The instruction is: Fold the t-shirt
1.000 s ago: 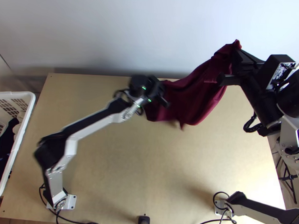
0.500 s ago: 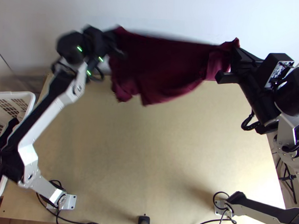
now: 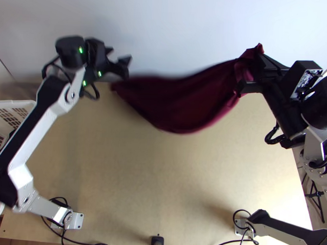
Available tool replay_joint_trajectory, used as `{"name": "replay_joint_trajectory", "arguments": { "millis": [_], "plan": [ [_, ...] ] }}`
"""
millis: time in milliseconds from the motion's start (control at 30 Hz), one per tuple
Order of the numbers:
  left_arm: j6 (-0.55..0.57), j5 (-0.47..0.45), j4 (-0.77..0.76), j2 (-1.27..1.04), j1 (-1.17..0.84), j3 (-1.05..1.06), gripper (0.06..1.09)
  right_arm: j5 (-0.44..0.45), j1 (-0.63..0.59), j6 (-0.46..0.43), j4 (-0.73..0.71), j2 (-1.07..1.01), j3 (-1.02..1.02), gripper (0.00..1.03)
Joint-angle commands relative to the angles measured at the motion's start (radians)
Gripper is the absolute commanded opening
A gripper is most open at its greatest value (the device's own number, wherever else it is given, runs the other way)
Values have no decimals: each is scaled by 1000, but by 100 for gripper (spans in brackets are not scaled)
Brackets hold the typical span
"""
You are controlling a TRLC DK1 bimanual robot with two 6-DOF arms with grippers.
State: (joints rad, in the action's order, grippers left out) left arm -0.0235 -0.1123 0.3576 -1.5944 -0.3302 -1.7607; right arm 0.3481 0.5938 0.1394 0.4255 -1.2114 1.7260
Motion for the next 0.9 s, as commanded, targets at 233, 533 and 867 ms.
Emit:
{"name": "replay_joint_trajectory", "arguments": {
  "millis": [233, 533, 867],
  "plan": [
    [-21, -20, -114, 264, -167, 437, 104, -17, 15, 6, -7, -20, 41, 3],
    [-92, -18, -236, 56, -260, 578, 104, -27, 80, 40, 56, 16, 9, 3],
    [-142, -20, -376, -269, -260, 377, 104, -40, 70, 45, 108, 150, -137, 3]
  ]
}}
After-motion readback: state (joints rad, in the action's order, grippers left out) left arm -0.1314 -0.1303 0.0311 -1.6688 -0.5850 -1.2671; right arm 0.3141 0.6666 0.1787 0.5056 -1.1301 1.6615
